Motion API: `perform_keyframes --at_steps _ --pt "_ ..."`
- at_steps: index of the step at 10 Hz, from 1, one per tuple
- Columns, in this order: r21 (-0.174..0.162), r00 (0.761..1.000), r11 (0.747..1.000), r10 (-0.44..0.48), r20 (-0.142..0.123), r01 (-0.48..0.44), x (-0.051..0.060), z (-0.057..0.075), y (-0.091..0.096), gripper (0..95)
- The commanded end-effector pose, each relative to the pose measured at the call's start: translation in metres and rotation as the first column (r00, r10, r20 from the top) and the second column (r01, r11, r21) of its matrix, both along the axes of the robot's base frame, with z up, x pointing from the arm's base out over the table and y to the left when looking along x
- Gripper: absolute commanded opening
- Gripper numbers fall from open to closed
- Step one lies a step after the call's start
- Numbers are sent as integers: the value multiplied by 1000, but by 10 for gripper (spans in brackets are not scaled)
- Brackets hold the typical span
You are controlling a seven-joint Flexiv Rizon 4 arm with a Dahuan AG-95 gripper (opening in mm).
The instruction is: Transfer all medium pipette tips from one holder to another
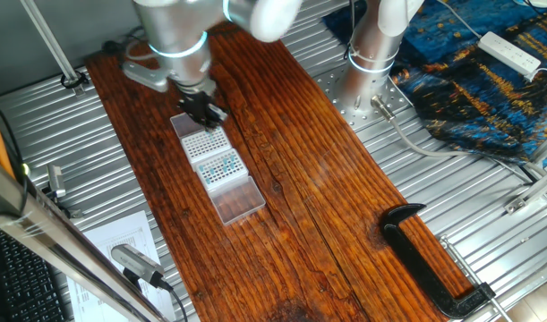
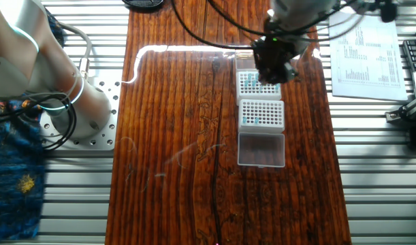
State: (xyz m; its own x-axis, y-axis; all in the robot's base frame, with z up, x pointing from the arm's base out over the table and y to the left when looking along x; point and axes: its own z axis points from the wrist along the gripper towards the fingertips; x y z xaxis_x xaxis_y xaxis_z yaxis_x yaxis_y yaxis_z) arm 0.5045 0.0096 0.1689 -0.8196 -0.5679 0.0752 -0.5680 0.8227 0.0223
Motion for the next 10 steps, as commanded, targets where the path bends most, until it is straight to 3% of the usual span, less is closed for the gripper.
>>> perform_keyframes --at_steps 1,5,8,10 --pt "-23 998 997 70 1 -70 15 5 -16 0" --pt "-22 989 989 147 22 -146 18 -7 -50 0" --pt "-28 987 987 159 22 -158 22 -18 -54 0" --pt "-27 987 987 159 37 -158 25 -26 -55 0"
